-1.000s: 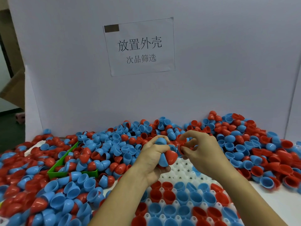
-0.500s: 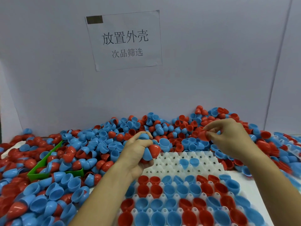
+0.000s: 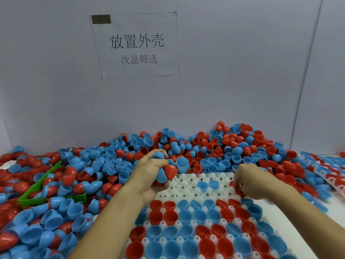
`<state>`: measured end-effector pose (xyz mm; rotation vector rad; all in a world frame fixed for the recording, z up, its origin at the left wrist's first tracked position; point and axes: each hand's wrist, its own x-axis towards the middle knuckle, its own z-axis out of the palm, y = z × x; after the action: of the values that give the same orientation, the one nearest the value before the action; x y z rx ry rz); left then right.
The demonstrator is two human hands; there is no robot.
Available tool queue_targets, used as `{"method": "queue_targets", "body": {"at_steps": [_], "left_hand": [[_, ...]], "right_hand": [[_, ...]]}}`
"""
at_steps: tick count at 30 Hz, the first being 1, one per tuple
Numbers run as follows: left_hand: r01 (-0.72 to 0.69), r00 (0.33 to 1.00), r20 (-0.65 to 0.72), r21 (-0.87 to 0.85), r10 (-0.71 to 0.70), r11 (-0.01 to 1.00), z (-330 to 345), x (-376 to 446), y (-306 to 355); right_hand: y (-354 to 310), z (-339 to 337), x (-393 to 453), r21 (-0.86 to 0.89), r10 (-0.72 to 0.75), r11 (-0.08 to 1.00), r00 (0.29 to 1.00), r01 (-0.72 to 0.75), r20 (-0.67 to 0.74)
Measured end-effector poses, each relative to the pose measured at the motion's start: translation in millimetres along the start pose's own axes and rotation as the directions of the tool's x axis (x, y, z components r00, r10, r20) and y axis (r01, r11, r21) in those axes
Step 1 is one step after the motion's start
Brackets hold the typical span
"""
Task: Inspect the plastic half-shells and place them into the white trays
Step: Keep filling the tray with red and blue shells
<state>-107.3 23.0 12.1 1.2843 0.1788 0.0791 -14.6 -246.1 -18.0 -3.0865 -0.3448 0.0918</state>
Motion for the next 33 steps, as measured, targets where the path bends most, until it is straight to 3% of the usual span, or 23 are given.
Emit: {"method": "queue_targets", "body": {"at_steps": [4, 10, 12, 17, 23, 27, 30, 33], "left_hand": [[-0.002, 1.000, -0.006, 0.001, 0.002, 1.000, -0.3, -0.6, 0.8], [0.003, 1.000, -0.021, -0.001, -0.003, 1.000, -0.3, -1.4, 1.1], [0.002, 1.000, -0.018, 0.006, -0.002, 1.000, 0.3, -2.1, 1.3], [0.001, 1.000, -0.022, 0.003, 0.000, 1.000, 0.6, -2.4, 3.0], [-0.001, 1.000, -0.027, 0.001, 0.001, 1.000, -2.9, -0.4, 4.4], [0.001, 1.000, -0.021, -0.005, -0.001, 1.000, -2.7, 0.4, 4.4], [-0.001, 1.000, -0.006, -0.008, 0.001, 1.000, -1.0, -0.4, 4.2], [-0.008, 1.000, 0.005, -0.008, 0.008, 1.000, 2.0, -2.3, 4.0]], "right_hand": [[0.4, -8.2, -2.5, 0.008, -0.043, 0.999, 0.997, 0.043, 0.062], [-32.7, -21.8, 2.4, 0.135, -0.014, 0.990, 0.982, 0.040, -0.187], [-54.1, -20.5, 6.8, 0.187, 0.025, 0.982, 0.989, 0.003, -0.145], [-89.2, -9.8, 17.5, 0.023, 0.135, 0.991, 0.991, -0.135, -0.010], [-88.0, -8.8, 28.2, 0.149, 0.224, 0.962, 0.974, -0.227, 0.038], [-57.7, -39.3, 24.7, 0.217, 0.087, 0.972, 0.996, -0.085, 0.001], [-39.1, -60.1, 10.0, 0.112, -0.071, 0.991, 0.997, 0.070, 0.005], [-36.2, -48.0, 2.2, -0.026, -0.095, 0.995, 0.991, 0.098, 0.096]]}}
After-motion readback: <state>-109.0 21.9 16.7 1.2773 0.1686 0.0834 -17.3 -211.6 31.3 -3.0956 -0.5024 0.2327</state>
